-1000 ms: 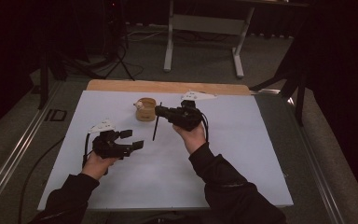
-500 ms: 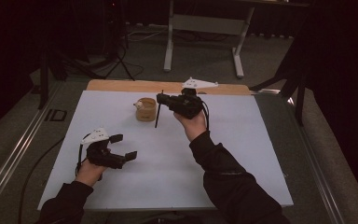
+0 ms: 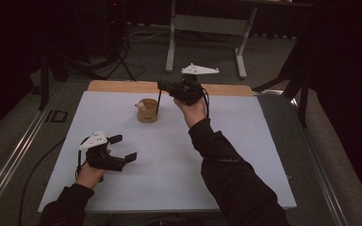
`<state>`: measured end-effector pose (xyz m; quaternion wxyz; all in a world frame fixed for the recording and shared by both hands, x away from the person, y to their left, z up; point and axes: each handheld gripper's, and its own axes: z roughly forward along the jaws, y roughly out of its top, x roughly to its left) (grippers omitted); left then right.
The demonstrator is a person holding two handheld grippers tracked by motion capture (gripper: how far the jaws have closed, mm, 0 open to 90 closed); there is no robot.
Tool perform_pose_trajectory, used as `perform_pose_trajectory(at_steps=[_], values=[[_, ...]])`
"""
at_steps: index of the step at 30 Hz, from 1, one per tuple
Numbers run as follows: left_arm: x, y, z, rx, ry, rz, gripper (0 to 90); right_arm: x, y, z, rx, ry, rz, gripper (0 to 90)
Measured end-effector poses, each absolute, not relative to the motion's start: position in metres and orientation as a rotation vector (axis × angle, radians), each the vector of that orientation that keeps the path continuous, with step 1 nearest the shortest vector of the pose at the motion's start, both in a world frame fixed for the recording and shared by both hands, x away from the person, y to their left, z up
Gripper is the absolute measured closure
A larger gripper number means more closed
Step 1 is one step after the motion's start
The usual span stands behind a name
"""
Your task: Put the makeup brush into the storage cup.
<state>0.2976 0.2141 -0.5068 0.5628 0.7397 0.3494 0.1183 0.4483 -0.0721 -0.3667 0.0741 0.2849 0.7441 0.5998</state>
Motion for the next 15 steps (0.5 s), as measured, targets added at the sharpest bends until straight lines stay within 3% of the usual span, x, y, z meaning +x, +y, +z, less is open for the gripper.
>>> perform_pose_trajectory(at_steps=[15], values=[[0.294, 0.217, -0.511, 1.734, 0.817, 0.287, 0.4, 0.484, -0.048, -0.366, 0.832, 2.194, 1.803, 85.6]])
